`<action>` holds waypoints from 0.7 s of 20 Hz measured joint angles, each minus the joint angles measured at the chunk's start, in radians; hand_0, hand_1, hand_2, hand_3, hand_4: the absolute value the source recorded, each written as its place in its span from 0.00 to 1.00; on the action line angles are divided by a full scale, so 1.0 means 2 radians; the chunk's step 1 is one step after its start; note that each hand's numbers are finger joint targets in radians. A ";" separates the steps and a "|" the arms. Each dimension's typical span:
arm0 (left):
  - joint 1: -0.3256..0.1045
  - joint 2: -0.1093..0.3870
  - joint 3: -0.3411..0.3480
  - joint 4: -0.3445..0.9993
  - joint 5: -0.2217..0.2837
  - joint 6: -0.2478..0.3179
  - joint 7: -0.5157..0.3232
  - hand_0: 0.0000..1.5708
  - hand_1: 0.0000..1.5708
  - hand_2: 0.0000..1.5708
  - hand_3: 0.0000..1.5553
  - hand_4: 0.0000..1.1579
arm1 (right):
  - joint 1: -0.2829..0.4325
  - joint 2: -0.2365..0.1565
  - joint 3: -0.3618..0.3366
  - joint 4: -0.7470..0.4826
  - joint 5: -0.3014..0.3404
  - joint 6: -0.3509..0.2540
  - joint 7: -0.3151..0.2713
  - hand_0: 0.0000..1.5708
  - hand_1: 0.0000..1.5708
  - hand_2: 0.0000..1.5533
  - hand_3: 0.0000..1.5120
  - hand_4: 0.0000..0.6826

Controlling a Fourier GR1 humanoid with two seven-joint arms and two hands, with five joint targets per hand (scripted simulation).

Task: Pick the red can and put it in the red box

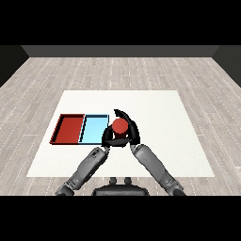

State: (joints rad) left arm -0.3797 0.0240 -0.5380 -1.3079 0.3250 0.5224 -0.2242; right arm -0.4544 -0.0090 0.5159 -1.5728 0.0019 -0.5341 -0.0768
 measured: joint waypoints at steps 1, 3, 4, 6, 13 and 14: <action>-0.006 -0.002 0.003 0.005 0.000 -0.002 -0.001 1.00 1.00 1.00 0.97 0.98 | -0.002 0.001 -0.004 -0.001 0.004 0.000 0.006 0.00 0.00 0.00 0.00 0.00; -0.004 -0.004 0.002 0.009 -0.003 0.000 -0.004 1.00 1.00 1.00 0.97 0.98 | -0.005 0.003 -0.008 0.009 -0.003 -0.006 -0.006 0.00 0.00 0.00 0.00 0.00; -0.004 -0.006 0.007 0.013 -0.005 -0.006 -0.007 1.00 1.00 1.00 0.96 0.98 | -0.005 0.003 -0.012 0.004 0.000 -0.006 0.001 0.00 0.00 0.00 0.00 0.00; 0.000 -0.004 0.010 -0.008 -0.013 -0.009 0.006 1.00 1.00 1.00 0.96 0.98 | 0.000 0.004 -0.017 -0.002 0.001 -0.007 0.003 0.00 0.00 0.00 0.00 0.00; -0.005 -0.010 0.014 -0.010 -0.019 -0.009 0.002 1.00 1.00 1.00 0.95 0.98 | 0.014 0.004 -0.043 -0.019 0.013 0.011 0.008 0.00 0.00 0.00 0.00 0.00; -0.007 -0.011 0.011 -0.008 -0.016 -0.006 0.003 1.00 1.00 1.00 0.95 0.98 | 0.020 0.003 -0.050 -0.024 0.012 0.018 0.005 0.00 0.00 0.00 0.00 0.00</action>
State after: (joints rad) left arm -0.3945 0.0025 -0.5166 -1.3244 0.2924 0.5103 -0.2189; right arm -0.4154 -0.0031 0.4167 -1.6205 0.0254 -0.4976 -0.0670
